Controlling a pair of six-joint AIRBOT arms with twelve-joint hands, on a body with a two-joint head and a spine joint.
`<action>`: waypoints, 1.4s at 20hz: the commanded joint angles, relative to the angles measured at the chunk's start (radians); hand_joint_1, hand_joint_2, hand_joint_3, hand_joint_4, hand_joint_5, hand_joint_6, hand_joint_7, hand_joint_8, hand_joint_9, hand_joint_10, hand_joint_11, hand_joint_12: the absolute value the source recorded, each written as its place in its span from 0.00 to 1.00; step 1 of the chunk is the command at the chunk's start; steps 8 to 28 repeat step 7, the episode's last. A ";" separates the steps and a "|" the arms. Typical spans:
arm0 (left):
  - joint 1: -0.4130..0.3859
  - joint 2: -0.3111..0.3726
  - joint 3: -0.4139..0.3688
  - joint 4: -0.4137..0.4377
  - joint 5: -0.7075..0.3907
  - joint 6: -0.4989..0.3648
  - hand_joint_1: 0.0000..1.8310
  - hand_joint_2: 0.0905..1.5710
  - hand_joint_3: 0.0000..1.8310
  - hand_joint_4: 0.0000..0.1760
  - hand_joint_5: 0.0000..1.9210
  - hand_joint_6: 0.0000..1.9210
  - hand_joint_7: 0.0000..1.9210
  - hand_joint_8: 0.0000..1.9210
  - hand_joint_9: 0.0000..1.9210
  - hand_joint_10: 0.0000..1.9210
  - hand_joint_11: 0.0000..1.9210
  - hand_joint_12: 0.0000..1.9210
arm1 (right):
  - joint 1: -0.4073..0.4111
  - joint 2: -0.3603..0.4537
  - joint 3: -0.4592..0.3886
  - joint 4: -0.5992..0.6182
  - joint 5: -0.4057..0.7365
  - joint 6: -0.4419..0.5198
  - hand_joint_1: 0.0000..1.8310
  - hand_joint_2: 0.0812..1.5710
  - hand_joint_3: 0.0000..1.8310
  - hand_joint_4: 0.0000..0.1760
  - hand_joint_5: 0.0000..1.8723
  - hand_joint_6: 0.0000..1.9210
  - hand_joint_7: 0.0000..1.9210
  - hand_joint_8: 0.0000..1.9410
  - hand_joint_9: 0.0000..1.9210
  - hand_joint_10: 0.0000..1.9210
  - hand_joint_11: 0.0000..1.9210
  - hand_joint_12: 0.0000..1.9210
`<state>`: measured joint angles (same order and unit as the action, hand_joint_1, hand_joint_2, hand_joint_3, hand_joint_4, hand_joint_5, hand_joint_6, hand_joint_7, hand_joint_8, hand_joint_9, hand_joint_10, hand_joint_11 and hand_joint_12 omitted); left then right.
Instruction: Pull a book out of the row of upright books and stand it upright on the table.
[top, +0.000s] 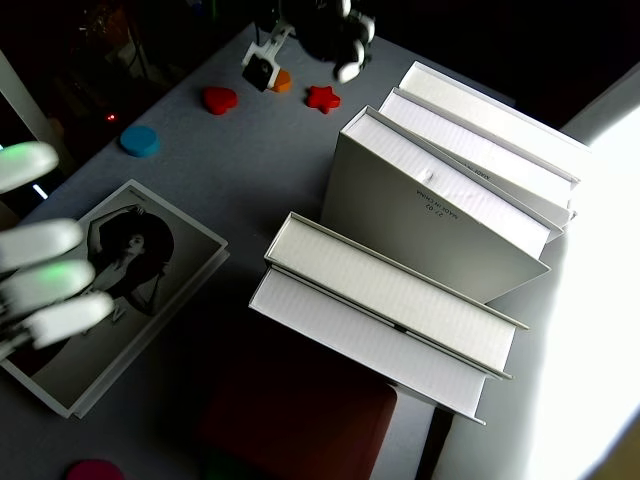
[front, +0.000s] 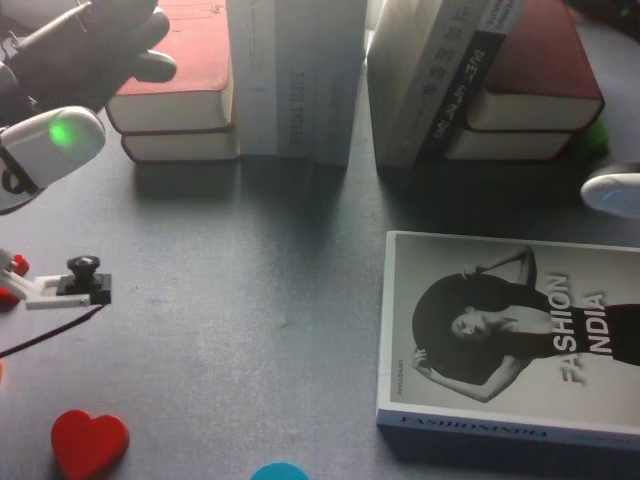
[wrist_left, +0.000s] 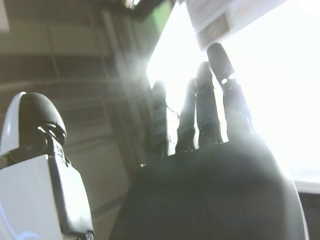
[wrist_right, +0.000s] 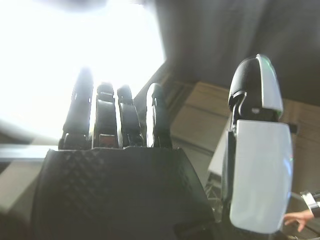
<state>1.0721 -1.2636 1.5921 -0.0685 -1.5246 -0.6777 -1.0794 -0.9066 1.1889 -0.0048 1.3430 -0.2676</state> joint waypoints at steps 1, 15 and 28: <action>-0.016 -0.002 0.006 -0.034 -0.103 -0.009 0.43 0.53 0.00 0.25 0.20 0.00 0.09 0.00 0.11 0.01 0.00 0.63 | 0.017 -0.001 0.010 0.034 0.100 0.010 0.37 0.56 0.00 0.99 0.06 0.00 0.00 0.00 0.00 0.00 0.00 0.23; -0.018 -0.013 0.015 -0.030 -0.098 -0.009 0.41 0.54 0.00 0.32 0.19 0.00 0.08 0.00 0.11 0.00 0.00 0.66 | 0.035 -0.018 0.021 0.017 0.088 0.024 0.36 0.55 0.00 1.00 0.05 0.00 0.00 0.00 0.00 0.00 0.00 0.20; -0.018 -0.013 0.015 -0.030 -0.098 -0.009 0.41 0.54 0.00 0.32 0.19 0.00 0.08 0.00 0.11 0.00 0.00 0.66 | 0.035 -0.018 0.021 0.017 0.088 0.024 0.36 0.55 0.00 1.00 0.05 0.00 0.00 0.00 0.00 0.00 0.00 0.20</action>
